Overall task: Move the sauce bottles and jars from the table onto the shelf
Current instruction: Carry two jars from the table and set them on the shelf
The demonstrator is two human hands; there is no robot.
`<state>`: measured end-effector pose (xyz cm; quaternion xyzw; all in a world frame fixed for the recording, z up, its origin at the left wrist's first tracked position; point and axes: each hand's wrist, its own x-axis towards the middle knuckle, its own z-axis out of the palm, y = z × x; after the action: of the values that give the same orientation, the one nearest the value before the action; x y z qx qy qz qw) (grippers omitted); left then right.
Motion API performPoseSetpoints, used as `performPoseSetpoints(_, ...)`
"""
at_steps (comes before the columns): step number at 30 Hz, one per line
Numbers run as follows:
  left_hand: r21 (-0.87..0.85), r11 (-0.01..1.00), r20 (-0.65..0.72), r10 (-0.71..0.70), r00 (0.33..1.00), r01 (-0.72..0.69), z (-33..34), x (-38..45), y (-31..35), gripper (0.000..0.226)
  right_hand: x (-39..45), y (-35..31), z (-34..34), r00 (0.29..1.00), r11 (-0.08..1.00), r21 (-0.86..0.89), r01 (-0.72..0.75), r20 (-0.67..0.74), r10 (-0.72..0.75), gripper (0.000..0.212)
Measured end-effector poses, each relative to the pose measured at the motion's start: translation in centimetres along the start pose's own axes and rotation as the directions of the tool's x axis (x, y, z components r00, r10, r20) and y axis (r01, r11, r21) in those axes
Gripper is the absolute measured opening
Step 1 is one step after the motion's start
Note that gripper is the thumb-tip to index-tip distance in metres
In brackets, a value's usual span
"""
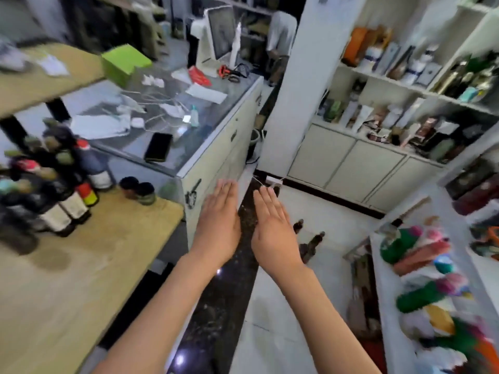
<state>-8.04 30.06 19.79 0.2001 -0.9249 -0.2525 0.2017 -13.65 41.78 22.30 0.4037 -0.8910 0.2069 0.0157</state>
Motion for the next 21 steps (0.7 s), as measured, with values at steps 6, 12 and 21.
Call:
performPoseSetpoints(6,-0.013,0.983,-0.032,-0.184,0.982,0.184,-4.1,-2.6,-11.8,0.065,3.8,-8.6,7.6,0.986,0.990,0.057,0.125,0.106,-0.131,0.070)
performPoseSetpoints(12,-0.058,0.949,-0.052,-0.313,0.948,0.310,-6.6,-4.1,-19.1,0.060,6.3,-13.9,13.6,0.956,0.978,0.106,0.179,0.216,-0.198,0.070)
performPoseSetpoints(21,-0.152,0.851,-0.021,-0.511,0.859,0.503,-6.1,-2.6,-26.1,0.058,12.3,-15.5,20.3,0.932,0.971,0.222,0.085,0.328,-0.157,0.061)
